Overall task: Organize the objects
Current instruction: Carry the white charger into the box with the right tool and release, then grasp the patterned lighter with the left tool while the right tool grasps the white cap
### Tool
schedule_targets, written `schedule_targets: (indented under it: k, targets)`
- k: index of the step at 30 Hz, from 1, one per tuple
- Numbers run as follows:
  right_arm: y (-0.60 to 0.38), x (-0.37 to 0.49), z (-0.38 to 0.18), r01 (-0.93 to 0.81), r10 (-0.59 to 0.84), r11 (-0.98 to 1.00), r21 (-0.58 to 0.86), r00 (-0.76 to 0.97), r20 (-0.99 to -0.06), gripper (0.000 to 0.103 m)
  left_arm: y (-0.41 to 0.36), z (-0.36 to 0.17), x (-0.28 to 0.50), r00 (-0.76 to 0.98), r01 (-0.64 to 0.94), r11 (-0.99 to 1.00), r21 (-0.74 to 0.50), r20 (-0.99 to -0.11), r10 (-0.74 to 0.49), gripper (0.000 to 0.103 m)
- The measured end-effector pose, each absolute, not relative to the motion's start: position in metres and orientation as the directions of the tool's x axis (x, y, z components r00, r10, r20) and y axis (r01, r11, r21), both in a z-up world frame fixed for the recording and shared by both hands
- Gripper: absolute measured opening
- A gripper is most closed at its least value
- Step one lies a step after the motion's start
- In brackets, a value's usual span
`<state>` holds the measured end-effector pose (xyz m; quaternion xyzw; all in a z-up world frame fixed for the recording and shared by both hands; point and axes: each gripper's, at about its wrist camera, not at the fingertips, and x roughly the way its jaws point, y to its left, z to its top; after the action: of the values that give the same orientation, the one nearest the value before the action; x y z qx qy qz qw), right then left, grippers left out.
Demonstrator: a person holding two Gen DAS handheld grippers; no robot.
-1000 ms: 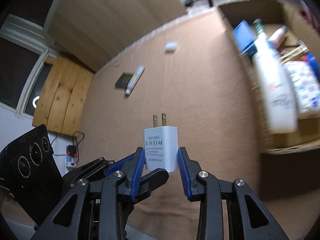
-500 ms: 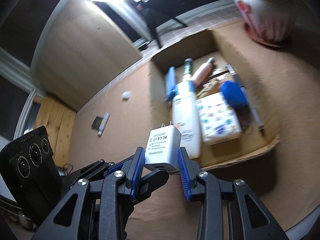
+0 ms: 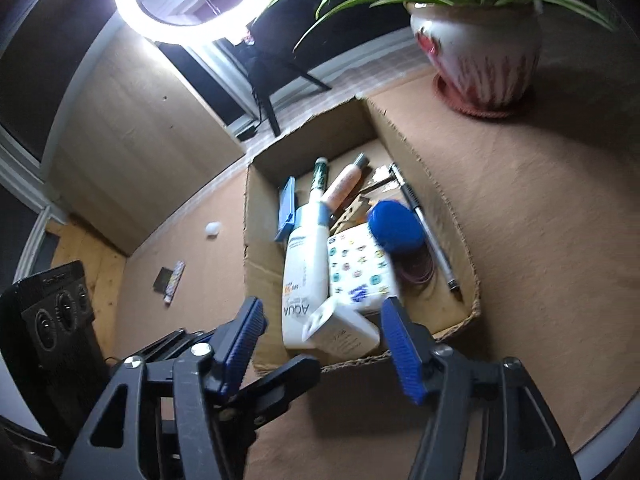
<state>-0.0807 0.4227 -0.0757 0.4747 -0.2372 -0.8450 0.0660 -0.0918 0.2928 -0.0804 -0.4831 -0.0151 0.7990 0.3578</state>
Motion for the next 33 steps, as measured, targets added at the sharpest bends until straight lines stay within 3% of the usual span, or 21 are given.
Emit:
schedule_targets:
  k: [16,33]
  targets:
    - [0.392,-0.084,-0.074,-0.055,-0.384,-0.874,0.483,-0.53,-0.756,0.058,0.24,-0.081,-0.09,-0.321,-0.491,-0.804,-0.335,-0.789,0.524,0.065]
    - [0.313,-0.107,-0.077,0.086,-0.466,-0.873,0.48,-0.438,-0.768,0.058,0.11,-0.103,-0.112,-0.406,-0.273,-0.919,-0.285,-0.832,0.378,0.065]
